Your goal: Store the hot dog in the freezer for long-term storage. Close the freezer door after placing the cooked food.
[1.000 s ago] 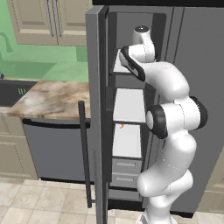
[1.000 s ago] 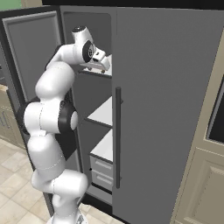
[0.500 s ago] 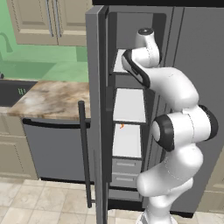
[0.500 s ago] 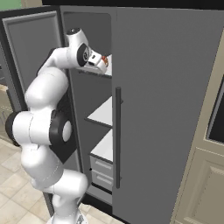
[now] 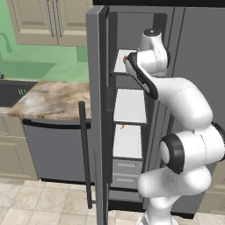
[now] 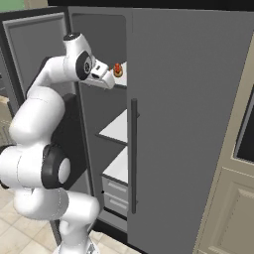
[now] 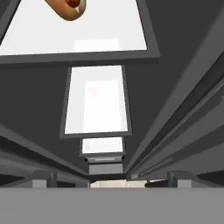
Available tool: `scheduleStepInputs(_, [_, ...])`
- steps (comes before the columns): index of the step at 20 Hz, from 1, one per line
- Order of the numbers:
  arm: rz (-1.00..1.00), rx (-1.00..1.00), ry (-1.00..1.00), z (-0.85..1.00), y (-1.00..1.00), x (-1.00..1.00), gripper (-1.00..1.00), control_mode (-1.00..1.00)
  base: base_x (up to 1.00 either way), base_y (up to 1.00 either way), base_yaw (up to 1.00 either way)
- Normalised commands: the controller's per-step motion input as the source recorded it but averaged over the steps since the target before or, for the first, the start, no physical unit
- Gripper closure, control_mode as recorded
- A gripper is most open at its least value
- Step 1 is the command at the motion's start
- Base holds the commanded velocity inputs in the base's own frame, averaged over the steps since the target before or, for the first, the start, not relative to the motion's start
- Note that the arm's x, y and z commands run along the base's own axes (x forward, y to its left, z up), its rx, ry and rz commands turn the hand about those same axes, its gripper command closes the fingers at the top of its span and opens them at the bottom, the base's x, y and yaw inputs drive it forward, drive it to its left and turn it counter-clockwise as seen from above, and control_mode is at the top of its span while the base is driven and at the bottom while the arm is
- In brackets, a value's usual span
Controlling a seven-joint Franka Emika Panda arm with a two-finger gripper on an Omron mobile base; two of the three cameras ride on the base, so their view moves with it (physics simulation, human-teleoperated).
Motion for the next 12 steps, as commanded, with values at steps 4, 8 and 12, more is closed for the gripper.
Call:
scheduleStepInputs(4, [0.00, 0.00, 0.00, 0.15, 0.07, -0.78, -1.00, -1.00, 0.00, 0.00, 0.00])
scheduleStepInputs(8, [0.00, 0.00, 0.00, 0.00, 0.06, -0.78, -1.00, -1.00, 0.00, 0.00, 0.00])
scheduleStepInputs(12, [0.00, 0.00, 0.00, 0.00, 0.03, -0.85, -1.00, -1.00, 0.00, 0.00, 0.00])
